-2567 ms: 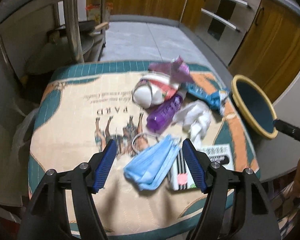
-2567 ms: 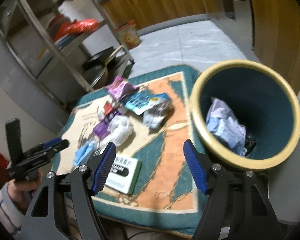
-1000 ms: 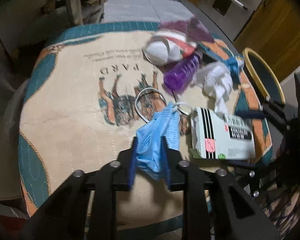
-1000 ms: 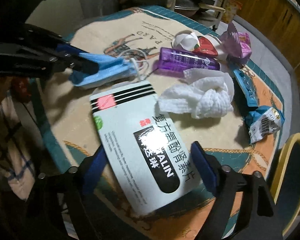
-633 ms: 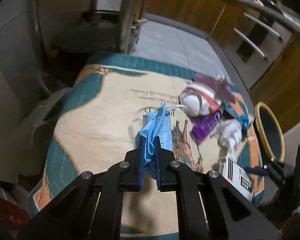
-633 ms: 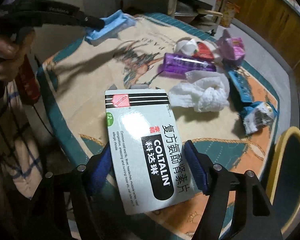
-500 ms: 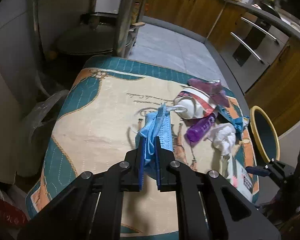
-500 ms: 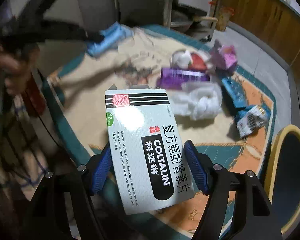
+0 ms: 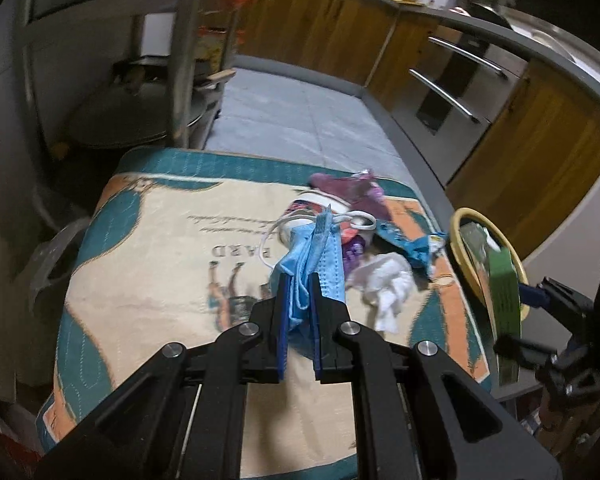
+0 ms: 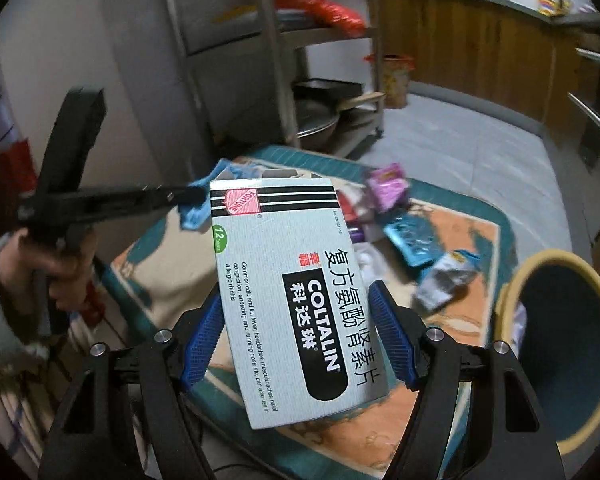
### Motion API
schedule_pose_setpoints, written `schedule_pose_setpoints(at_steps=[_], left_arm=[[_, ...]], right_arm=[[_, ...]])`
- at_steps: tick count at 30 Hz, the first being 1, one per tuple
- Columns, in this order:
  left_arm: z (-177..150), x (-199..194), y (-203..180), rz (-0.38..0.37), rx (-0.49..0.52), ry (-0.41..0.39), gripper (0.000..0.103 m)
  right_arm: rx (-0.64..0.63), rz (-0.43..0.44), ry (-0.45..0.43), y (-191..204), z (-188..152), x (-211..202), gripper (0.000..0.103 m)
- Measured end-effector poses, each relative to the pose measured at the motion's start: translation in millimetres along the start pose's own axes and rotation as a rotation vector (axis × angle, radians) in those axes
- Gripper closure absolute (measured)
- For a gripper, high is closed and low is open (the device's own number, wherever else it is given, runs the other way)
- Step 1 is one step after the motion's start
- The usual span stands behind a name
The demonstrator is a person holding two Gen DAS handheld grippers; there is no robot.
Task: Collect trash
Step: 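Carry the blue mask and Coltalin box over the bin with both tools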
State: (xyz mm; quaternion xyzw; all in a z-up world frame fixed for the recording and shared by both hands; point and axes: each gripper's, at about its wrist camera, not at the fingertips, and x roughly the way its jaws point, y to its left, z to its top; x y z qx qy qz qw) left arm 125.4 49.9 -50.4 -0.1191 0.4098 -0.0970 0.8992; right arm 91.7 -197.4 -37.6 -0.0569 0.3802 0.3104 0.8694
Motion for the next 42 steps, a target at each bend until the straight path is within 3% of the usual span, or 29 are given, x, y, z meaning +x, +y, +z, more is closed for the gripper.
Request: schedule_pose_setpoints(at_steps=[11, 33, 42], left_arm=[[2, 4, -43, -0.110, 0.048, 0.000, 0.094], [16, 40, -140, -0.224, 0.185, 0.061, 0.094], [26, 63, -189, -0.257, 0.236, 0.080, 0.094]], right_arm=[[0.204, -0.103, -0.102, -50, -17, -40, 0.030], [0.432, -0.303, -0.191, -129, -45, -82, 0.030], [0.457, -0.404, -0.203, -144, -45, -91, 0.030]])
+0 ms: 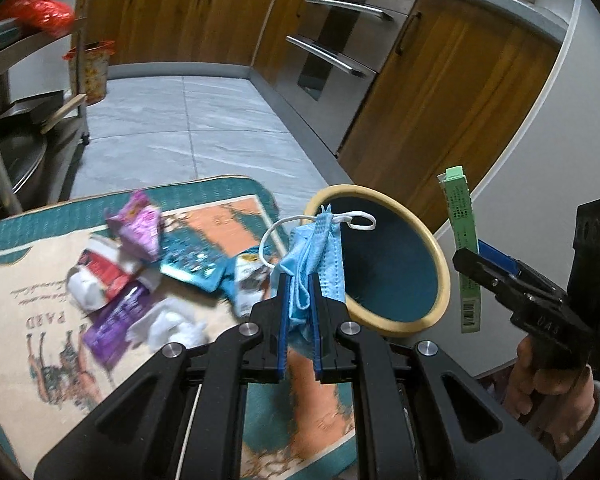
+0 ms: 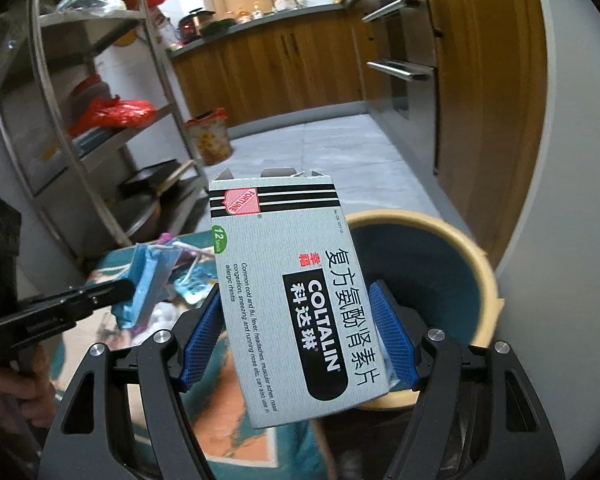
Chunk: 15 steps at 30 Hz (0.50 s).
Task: Collect trash
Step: 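Carry the blue mask and Coltalin box over the bin with both tools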
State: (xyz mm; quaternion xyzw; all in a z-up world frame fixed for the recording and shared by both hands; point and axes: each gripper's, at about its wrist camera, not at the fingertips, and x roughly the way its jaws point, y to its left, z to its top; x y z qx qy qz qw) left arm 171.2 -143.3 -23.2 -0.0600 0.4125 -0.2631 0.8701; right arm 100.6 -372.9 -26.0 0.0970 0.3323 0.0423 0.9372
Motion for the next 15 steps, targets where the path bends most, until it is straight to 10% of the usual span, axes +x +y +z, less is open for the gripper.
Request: schedule_pose_setpoints(at_steps=[15], left_arm=[[29, 85, -48, -0.046, 0.031, 0.092, 0.094]], right_arm=[[0.106, -0.113, 0.080, -45, -8, 27, 0.030]])
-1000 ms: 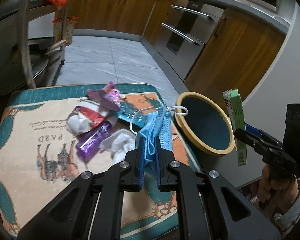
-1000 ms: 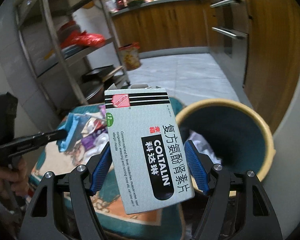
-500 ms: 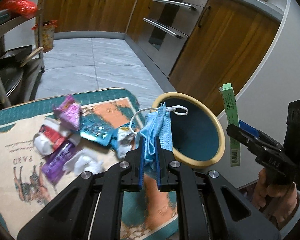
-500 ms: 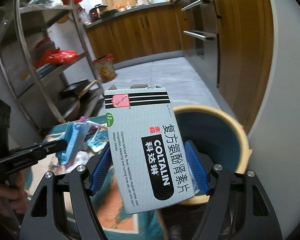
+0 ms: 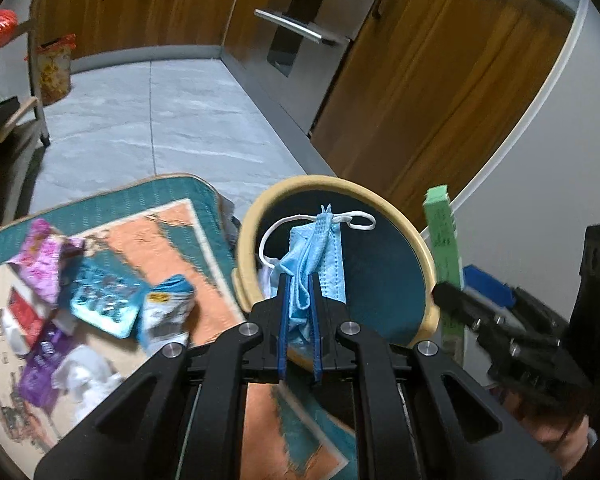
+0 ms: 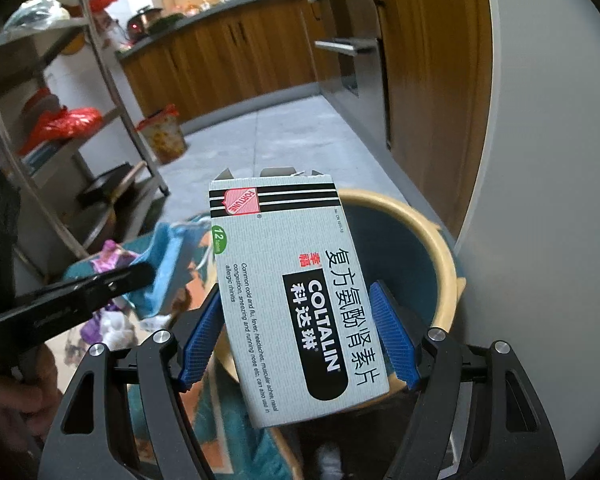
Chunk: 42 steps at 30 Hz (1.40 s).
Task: Collect trash
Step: 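Carry the blue mask and Coltalin box over the bin with both tools, then open both tools to drop the mask and box into the bin, then move both open tools back over the trash on the cushion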
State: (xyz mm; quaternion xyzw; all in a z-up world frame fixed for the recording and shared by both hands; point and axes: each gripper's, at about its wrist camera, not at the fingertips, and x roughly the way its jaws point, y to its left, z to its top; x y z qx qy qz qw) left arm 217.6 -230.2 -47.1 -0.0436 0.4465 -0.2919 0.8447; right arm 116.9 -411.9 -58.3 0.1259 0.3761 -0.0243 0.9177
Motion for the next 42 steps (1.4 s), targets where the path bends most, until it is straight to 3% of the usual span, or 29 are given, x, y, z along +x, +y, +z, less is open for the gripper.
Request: schedule_pose_setpoints(at_steps=[8, 17, 23, 26, 30, 42], left_arm=[[5, 32, 0, -0.006, -0.061, 0.044, 0.094], [1, 46, -8, 0.012, -0.012, 0.072, 0.093], [-2, 50, -9, -0.013, -0.019, 0.083, 0.092], [-4, 50, -9, -0.016, -0.012, 0.084, 0.087], [-2, 49, -1, -0.020, -0.041, 0.077, 0.069], [-8, 16, 28, 0.004, -0.103, 0.018, 0.064]], right_arm=[[0.070, -0.002, 0.065, -14, -5, 21, 0.029], [0.095, -0.013, 0.115, -15, -12, 38, 0.029], [0.089, -0.036, 0.146, -11, -16, 46, 0.029], [0.093, -0.045, 0.155, -11, -17, 48, 0.028], [0.090, -0.056, 0.146, -10, -15, 46, 0.027], [0.085, -0.038, 0.112, -7, -14, 43, 0.023]])
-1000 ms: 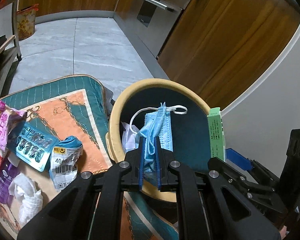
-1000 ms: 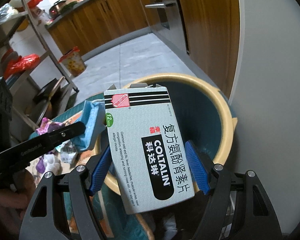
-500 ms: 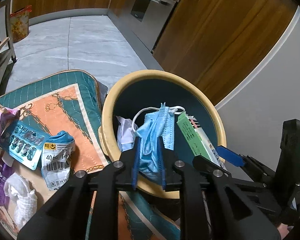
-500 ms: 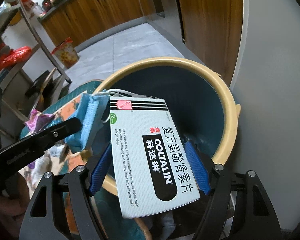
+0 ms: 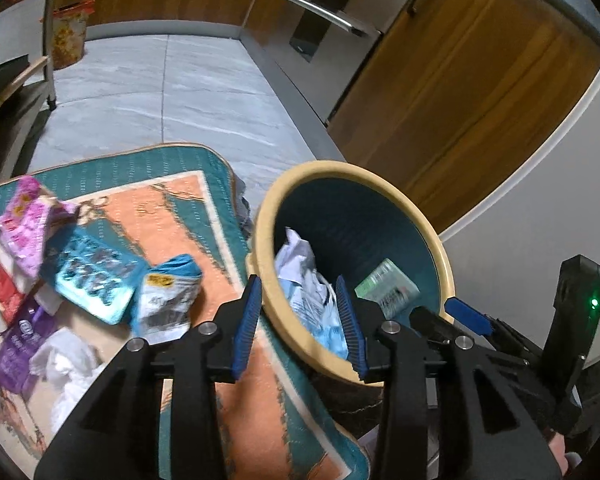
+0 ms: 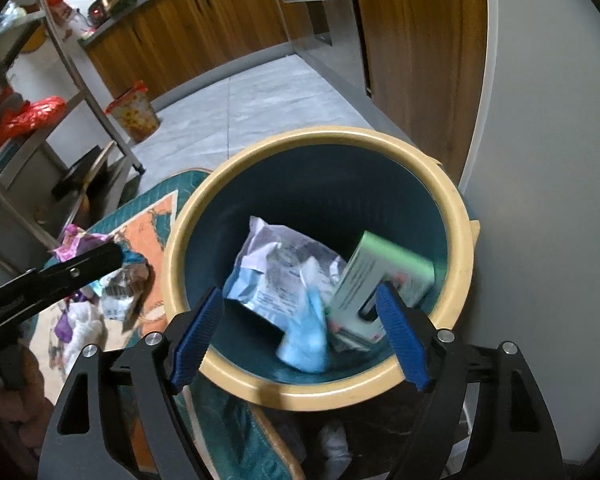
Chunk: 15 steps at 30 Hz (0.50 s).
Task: Collect trash
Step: 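Move both open tools back over the trash on the cushion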
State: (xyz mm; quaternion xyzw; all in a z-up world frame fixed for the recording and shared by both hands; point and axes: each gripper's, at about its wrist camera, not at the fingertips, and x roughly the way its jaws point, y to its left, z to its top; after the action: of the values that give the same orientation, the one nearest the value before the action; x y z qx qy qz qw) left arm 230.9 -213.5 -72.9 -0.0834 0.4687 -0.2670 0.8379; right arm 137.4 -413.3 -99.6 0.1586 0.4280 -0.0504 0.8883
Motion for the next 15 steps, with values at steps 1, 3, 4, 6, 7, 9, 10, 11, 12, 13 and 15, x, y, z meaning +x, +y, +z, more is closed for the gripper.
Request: schedule_pose_setpoints(at_steps=[1, 3, 4, 6, 7, 9, 10, 11, 12, 13, 15], left_arm=[[-1, -4, 2, 0.003, -0.002, -0.006, 0.064], [-3, -14, 8, 0.009, -0.007, -0.019, 0.063], [-6, -21, 12, 0.016, -0.005, -0.027, 0.062], [-10, -36, 18, 0.034, 0.007, -0.043, 0.061], [-11, -42, 21, 0.041, 0.010, -0.049, 0.060], [-14, -57, 29, 0.059, 0.015, -0.064, 0.057], [-16, -66, 36, 0.071, 0.013, -0.072, 0.055], [-18, -75, 43, 0.080, 0.007, -0.080, 0.054], [-20, -84, 50, 0.087, -0.005, -0.087, 0.052], [-21, -90, 56, 0.091, -0.016, -0.091, 0.052], [-25, -106, 72, 0.106, -0.049, -0.101, 0.052]], right_arm=[[-0.003, -0.001, -0.002, 1, 0, -1, 0.023], [-0.005, 0.007, -0.012, 0, 0, -4, 0.023], [-0.006, 0.018, -0.018, 2, 0, -6, 0.023], [-0.018, 0.042, -0.030, 7, 0, -10, 0.022], [-0.028, 0.050, -0.032, 10, 0, -11, 0.021], [-0.052, 0.064, -0.037, 18, -1, -13, 0.020], [-0.064, 0.069, -0.040, 22, -1, -14, 0.019], [-0.077, 0.073, -0.044, 26, -2, -15, 0.019], [-0.087, 0.075, -0.043, 30, -3, -16, 0.019], [-0.093, 0.075, -0.041, 32, -4, -16, 0.019], [-0.110, 0.075, -0.036, 38, -6, -15, 0.019]])
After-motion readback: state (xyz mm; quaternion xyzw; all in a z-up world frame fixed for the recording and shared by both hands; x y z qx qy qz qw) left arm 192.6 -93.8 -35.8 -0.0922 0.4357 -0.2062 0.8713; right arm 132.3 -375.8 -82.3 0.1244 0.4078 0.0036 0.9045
